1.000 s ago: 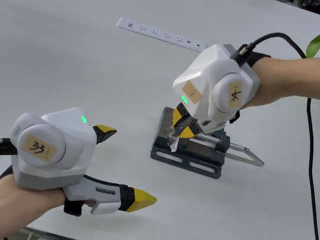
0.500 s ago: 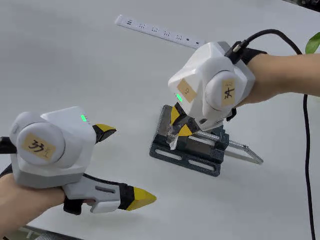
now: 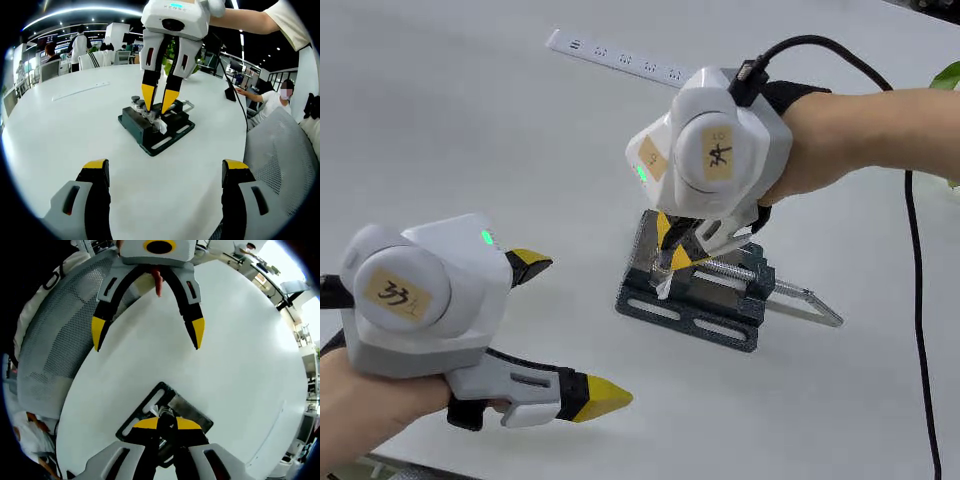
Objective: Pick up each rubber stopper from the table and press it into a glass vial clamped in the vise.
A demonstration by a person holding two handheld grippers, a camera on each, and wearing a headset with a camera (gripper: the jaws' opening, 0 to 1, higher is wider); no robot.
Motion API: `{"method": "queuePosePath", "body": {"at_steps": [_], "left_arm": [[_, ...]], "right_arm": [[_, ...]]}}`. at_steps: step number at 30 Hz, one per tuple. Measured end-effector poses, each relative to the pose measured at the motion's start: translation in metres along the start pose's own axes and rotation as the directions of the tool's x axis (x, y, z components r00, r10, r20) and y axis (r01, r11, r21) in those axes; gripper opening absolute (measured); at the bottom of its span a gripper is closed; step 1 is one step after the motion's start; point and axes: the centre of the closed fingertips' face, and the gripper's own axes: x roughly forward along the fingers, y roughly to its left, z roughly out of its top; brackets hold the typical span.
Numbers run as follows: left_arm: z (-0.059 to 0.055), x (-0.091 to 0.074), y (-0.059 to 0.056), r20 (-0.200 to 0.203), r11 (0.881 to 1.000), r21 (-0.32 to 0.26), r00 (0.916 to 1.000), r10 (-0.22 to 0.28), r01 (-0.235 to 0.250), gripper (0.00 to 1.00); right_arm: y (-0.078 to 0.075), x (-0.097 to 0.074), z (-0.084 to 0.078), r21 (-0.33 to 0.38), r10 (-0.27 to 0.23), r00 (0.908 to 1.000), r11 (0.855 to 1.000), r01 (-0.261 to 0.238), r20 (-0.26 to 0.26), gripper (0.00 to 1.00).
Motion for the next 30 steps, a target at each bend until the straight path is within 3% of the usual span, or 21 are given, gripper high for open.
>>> {"method": "queuePosePath", "body": {"at_steps": [12,18,30], "left_arm": [[0.0019,0.0012,-0.0005,0.003,1.000,0.006,1.0000,-0.005,0.005,0.92],[0.0026,0.0020,-0.0009,0.002,1.000,0.011,1.0000,-0.008,0.008,0.92],[0.0016,-0.0003,0.0015,0.005,1.000,0.005,1.0000,0.000,0.000,0.92]], "right_arm": [[0.0002,0.0015,0.0000,0.086,0.042,0.9964,0.996,-0.035,-0.073,0.04],[0.0008,0.0017,-0.0003,0.110,0.044,0.9961,0.993,-0.036,-0.077,0.06],[0.0025,0.0005,-0.0010,0.121,0.038,0.9988,0.992,-0.033,-0.033,0.07]]}}
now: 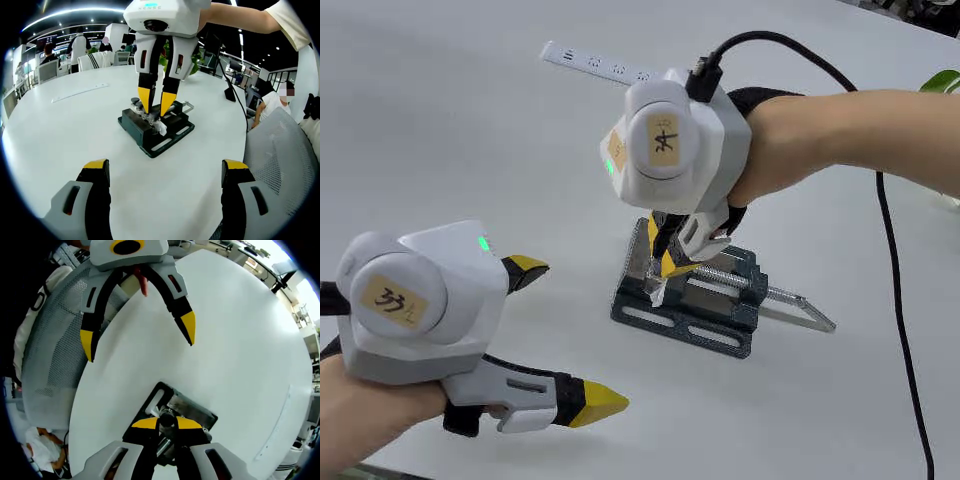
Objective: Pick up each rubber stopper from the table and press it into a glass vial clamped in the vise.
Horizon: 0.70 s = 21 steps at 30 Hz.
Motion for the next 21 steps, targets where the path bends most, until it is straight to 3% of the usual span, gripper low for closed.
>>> {"method": "queuePosePath", "body": {"at_steps": [15,21], "left_arm": [[-0.0027,0.0002,0.0004,0.000,1.000,-0.007,1.0000,0.002,-0.002,0.92],[-0.0022,0.0010,-0.0014,0.000,1.000,-0.007,1.0000,-0.002,0.002,0.92]], "right_arm": [[0.0002,-0.0009,0.0019,-0.031,-0.064,0.9962,0.997,0.066,0.059,0.08],[0.0007,-0.0005,0.0017,-0.054,-0.074,0.9959,0.996,0.077,0.051,0.09]]}}
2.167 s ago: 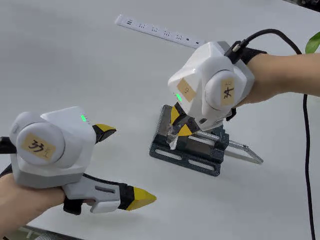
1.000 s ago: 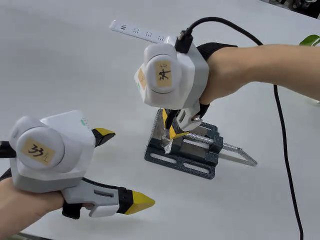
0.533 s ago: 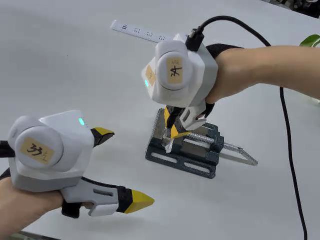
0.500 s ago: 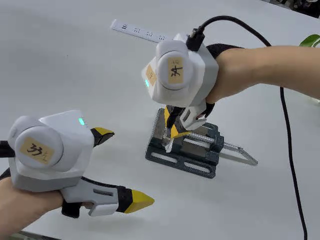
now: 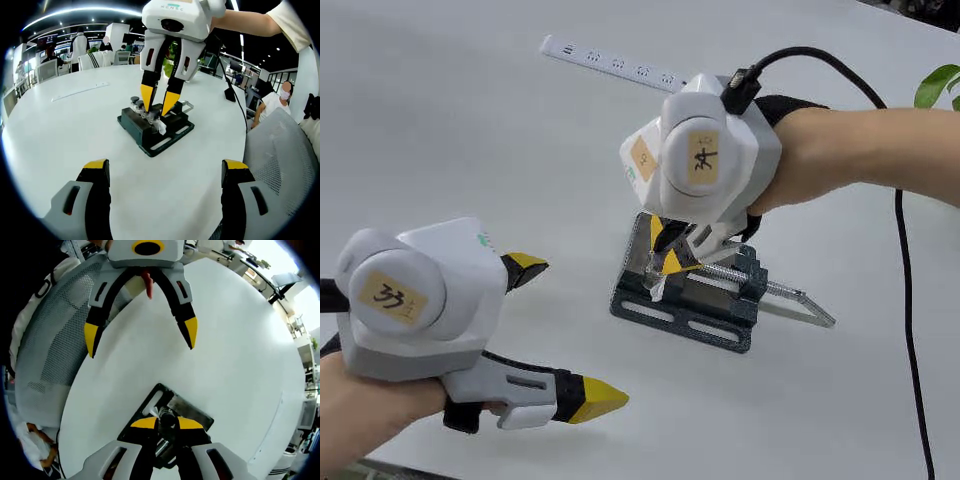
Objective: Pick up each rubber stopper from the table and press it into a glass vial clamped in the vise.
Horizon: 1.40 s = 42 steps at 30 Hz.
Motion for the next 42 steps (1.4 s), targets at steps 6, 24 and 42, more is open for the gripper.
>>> {"method": "queuePosePath", "body": {"at_steps": [6,24,42], "left_arm": [[0.000,-0.001,-0.001,0.000,1.000,0.000,1.0000,0.000,0.000,0.92],[-0.001,-0.001,0.002,-0.001,1.000,-0.002,1.0000,-0.002,0.002,0.92],[0.002,0.000,0.001,-0.004,1.000,0.006,1.0000,-0.004,0.004,0.92]], "right_arm": [[0.001,-0.001,-0.001,-0.025,-0.014,0.9999,1.000,0.014,-0.008,0.11],[-0.008,-0.014,0.000,0.121,-0.043,0.9908,0.992,0.027,0.129,0.29],[-0.006,-0.016,-0.004,0.218,-0.026,0.9803,0.976,-0.018,0.196,0.05]]}}
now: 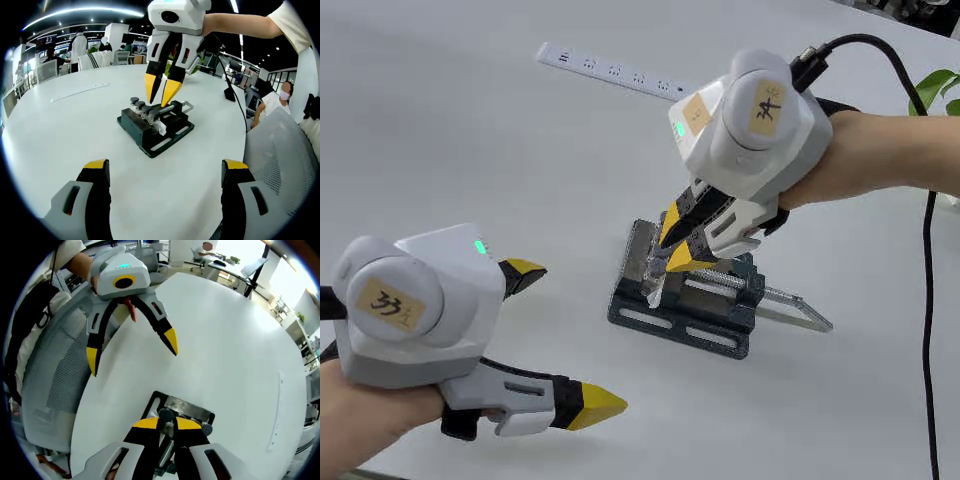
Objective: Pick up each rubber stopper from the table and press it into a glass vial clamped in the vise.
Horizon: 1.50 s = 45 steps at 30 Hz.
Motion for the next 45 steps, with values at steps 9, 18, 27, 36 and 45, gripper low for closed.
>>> {"method": "queuePosePath", "body": {"at_steps": [9,18,27,36,45], "left_arm": [[-0.001,-0.001,0.000,-0.003,1.000,-0.004,1.0000,0.002,-0.002,0.92],[-0.002,-0.001,0.001,-0.005,1.000,-0.008,1.0000,0.005,-0.005,0.91],[-0.005,-0.001,0.001,-0.008,1.000,-0.013,1.0000,0.006,-0.006,0.91],[-0.005,0.000,0.001,-0.006,1.000,-0.015,1.0000,0.005,-0.005,0.91],[-0.007,0.001,0.001,-0.008,1.000,-0.017,1.0000,0.000,-0.001,0.91]], "right_arm": [[0.004,0.007,0.003,0.009,0.034,0.9993,0.999,-0.034,-0.015,0.00],[0.003,0.009,0.003,0.010,0.043,0.9989,0.999,-0.043,-0.017,0.00],[0.003,0.010,0.001,0.004,0.053,0.9981,0.999,-0.053,-0.032,0.00],[0.004,0.009,0.000,0.002,0.055,0.9976,0.998,-0.055,-0.043,0.00],[0.003,0.010,0.000,-0.006,0.067,0.9961,0.998,-0.067,-0.059,0.00]]}}
